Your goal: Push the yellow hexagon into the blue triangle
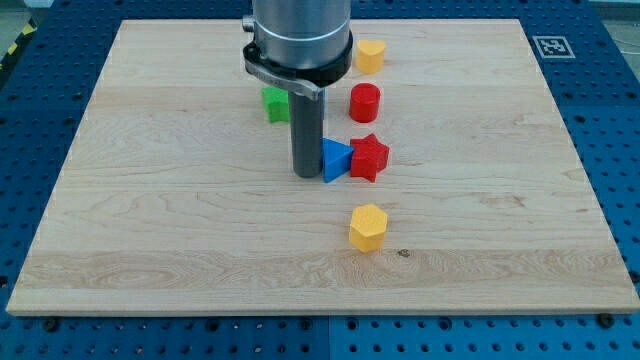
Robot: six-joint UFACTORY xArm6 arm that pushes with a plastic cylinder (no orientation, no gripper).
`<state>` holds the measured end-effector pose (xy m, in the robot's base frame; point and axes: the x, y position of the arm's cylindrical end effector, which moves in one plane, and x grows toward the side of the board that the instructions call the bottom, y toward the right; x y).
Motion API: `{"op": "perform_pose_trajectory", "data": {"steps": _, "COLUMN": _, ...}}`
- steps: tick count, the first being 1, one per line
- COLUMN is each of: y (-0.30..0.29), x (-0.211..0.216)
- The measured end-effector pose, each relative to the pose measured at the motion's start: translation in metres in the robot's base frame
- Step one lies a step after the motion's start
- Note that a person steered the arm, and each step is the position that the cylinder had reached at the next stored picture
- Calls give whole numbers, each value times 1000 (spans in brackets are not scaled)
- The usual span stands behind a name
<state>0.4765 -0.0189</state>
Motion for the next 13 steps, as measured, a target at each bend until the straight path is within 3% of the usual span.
{"op": "perform_pose_trajectory", "data": {"steps": 4, "y": 51, "x": 141}}
{"op": "perform_pose_trajectory", "data": {"steps": 6, "y": 66, "x": 137}}
{"op": "perform_pose_trajectory", "data": {"steps": 10, "y": 83, "x": 63}}
{"op": "perform_pose_trajectory", "data": {"steps": 13, "y": 82, "x": 39}}
